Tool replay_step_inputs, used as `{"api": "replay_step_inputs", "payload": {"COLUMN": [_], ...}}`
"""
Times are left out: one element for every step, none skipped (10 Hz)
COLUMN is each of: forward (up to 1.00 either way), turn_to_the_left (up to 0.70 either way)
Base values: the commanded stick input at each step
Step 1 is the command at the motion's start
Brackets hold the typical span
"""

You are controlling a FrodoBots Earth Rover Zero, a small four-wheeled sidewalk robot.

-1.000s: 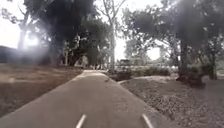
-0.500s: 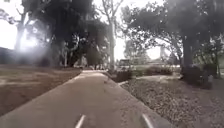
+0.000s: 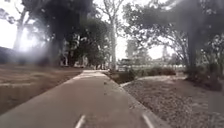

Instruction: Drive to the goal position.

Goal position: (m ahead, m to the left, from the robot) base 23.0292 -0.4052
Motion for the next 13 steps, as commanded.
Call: {"api": "replay_step_inputs", "payload": {"forward": [0.7,0.7,0.7,0.7,0.7,0.7,0.7,0.7,0.7,0.7,0.7,0.7,0.7], "turn_to_the_left": [0.0,0.0,0.35,0.35,0.35,0.35,0.35,0.35,0.35,0.35,0.35,0.0,0.0]}}
